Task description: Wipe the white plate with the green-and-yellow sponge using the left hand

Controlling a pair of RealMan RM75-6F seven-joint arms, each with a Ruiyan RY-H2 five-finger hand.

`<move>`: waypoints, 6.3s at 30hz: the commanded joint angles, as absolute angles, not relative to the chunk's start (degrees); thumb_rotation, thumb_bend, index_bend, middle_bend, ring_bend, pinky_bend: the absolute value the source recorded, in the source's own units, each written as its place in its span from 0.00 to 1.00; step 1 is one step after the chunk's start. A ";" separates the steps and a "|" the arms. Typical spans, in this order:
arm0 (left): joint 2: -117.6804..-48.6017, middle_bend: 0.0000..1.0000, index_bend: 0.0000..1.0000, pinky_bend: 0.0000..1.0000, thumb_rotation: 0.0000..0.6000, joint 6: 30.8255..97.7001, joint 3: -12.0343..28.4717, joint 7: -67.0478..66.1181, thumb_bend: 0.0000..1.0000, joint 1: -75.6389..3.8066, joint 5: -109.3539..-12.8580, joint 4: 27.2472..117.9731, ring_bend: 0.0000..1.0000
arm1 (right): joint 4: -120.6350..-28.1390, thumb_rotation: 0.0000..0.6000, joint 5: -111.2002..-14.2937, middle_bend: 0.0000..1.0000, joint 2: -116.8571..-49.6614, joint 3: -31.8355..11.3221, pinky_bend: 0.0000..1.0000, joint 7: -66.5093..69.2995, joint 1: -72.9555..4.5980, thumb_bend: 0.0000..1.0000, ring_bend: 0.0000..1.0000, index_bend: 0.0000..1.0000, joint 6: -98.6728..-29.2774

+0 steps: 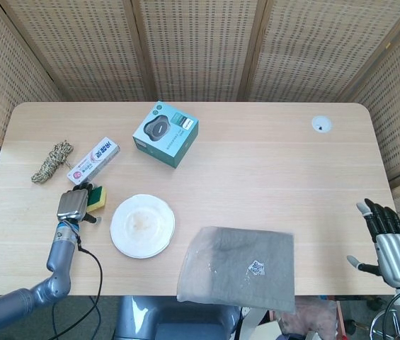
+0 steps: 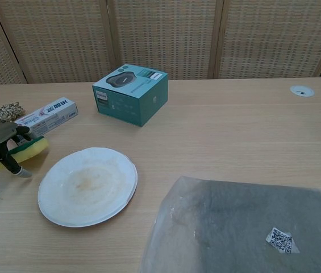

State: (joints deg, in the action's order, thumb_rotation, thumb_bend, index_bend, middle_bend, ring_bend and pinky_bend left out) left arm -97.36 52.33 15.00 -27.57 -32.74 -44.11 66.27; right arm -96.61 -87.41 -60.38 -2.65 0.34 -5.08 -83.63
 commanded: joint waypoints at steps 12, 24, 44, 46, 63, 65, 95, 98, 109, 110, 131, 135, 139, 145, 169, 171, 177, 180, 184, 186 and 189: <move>-94.39 0.19 0.22 0.26 1.00 53.69 14.65 -25.49 0.00 -33.04 -45.43 70.75 0.17 | -96.77 1.00 -87.22 0.00 -60.36 -2.64 0.00 0.01 -5.16 0.00 0.00 0.00 -83.29; -94.65 0.19 0.22 0.28 1.00 50.30 12.40 -29.22 0.00 -35.34 -42.01 67.93 0.17 | -96.86 1.00 -86.89 0.00 -60.22 -2.78 0.00 0.13 -5.18 0.00 0.00 0.00 -83.16; -94.09 0.39 0.46 0.43 1.00 55.15 11.67 -25.22 0.06 -35.29 -49.28 67.83 0.35 | -97.05 1.00 -86.75 0.00 -59.66 -2.85 0.00 1.13 -5.11 0.00 0.00 0.00 -83.13; -92.95 0.39 0.46 0.43 1.00 55.24 11.34 -25.08 0.07 -35.28 -50.46 69.30 0.35 | -97.10 1.00 -86.74 0.00 -59.56 -2.85 0.00 1.28 -5.08 0.00 0.00 0.00 -83.14; -87.03 0.40 0.48 0.46 1.00 47.17 5.48 -14.52 0.10 -43.20 -76.18 77.05 0.35 | -97.61 1.00 -86.39 0.00 -59.41 -2.93 0.00 0.67 -5.04 0.00 0.00 0.00 -83.06; -88.95 0.40 0.49 0.46 1.00 46.90 5.71 -10.22 0.10 -42.92 -75.78 76.61 0.35 | -97.57 1.00 -86.29 0.00 -59.32 -2.98 0.00 0.87 -4.99 0.00 0.00 0.00 -83.12; -105.97 0.46 0.55 0.40 1.00 53.33 4.16 21.16 0.10 -37.12 -80.21 54.90 0.39 | -97.46 1.00 -86.34 0.00 -58.61 -3.07 0.00 2.60 -4.89 0.00 0.00 0.00 -83.13; -105.86 0.47 0.55 0.40 1.00 54.66 4.41 22.63 0.10 -36.99 -80.99 54.94 0.39 | -97.45 1.00 -86.35 0.00 -58.57 -3.06 0.00 2.71 -4.84 0.00 0.00 0.00 -83.20; -102.23 0.49 0.58 0.14 1.00 57.44 6.77 24.66 0.10 -35.95 -80.00 56.43 0.41 | -97.76 1.00 -86.93 0.00 -58.35 -2.88 0.00 2.99 -4.70 0.00 0.00 0.00 -83.51; -102.52 0.49 0.58 0.12 1.00 56.90 6.70 24.91 0.10 -35.76 -79.54 55.96 0.41 | -97.79 1.00 -86.99 0.00 -58.34 -2.85 0.00 2.95 -4.68 0.00 0.00 0.00 -83.53; -108.59 0.51 0.60 0.00 1.00 57.16 5.15 28.35 0.10 -34.02 -80.49 47.85 0.42 | -98.25 1.00 -86.99 0.00 -57.28 -2.40 0.00 5.56 -5.03 0.00 0.00 0.00 -82.04; -107.50 0.51 0.60 0.00 1.00 58.23 5.84 29.15 0.10 -34.11 -80.87 49.07 0.42 | -98.29 1.00 -87.16 0.00 -57.17 -2.40 0.00 5.66 -4.93 0.00 0.00 0.00 -82.36; -105.60 0.51 0.61 0.00 1.00 59.69 7.01 29.58 0.10 -34.26 -81.00 51.32 0.42 | -98.37 1.00 -87.28 0.00 -57.14 -2.36 0.00 5.76 -4.86 0.00 0.00 0.00 -82.51; -103.53 0.51 0.61 0.00 1.00 58.98 7.16 29.06 0.10 -33.67 -80.07 52.30 0.42 | -98.48 1.00 -87.57 0.00 -57.17 -2.34 0.00 5.43 -4.76 0.00 0.00 0.00 -82.90; -108.13 0.52 0.62 0.00 1.00 58.02 5.04 30.64 0.13 -32.89 -81.55 46.31 0.42 | -98.40 1.00 -87.30 0.00 -57.08 -2.42 0.00 5.51 -4.75 0.00 0.00 0.00 -82.85; -107.70 0.52 0.62 0.00 1.00 58.75 5.56 30.89 0.13 -33.25 -81.83 47.00 0.42 | -98.43 1.00 -87.32 0.00 -57.03 -2.42 0.00 5.59 -4.71 0.00 0.00 0.00 -82.91; -106.11 0.52 0.62 0.00 1.00 60.23 7.27 29.87 0.13 -34.54 -82.17 49.51 0.42 | -98.48 1.00 -87.38 0.00 -56.92 -2.43 0.00 5.81 -4.65 0.00 0.00 0.00 -83.04; -105.38 0.52 0.62 0.01 1.00 60.03 7.72 28.39 0.13 -35.16 -82.10 50.69 0.42 | -98.46 1.00 -87.33 0.00 -56.87 -2.44 0.00 5.86 -4.67 0.00 0.00 0.00 -82.97; -105.39 0.53 0.63 0.24 1.00 58.92 7.06 25.31 0.13 -35.52 -82.06 50.86 0.43 | -98.42 1.00 -87.20 0.00 -56.75 -2.46 0.00 5.97 -4.66 0.00 0.00 0.00 -82.92; -105.87 0.56 0.65 0.39 1.00 59.10 6.54 23.72 0.13 -35.41 -82.31 50.16 0.46 | -98.41 1.00 -87.16 0.00 -56.69 -2.49 0.00 6.15 -4.66 0.00 0.00 0.00 -82.93; -107.12 0.58 0.68 0.46 1.00 60.65 6.66 22.94 0.13 -35.15 -82.48 48.70 0.48 | -98.39 1.00 -87.21 0.00 -56.64 -2.51 0.00 6.37 -4.62 0.00 0.00 0.00 -83.04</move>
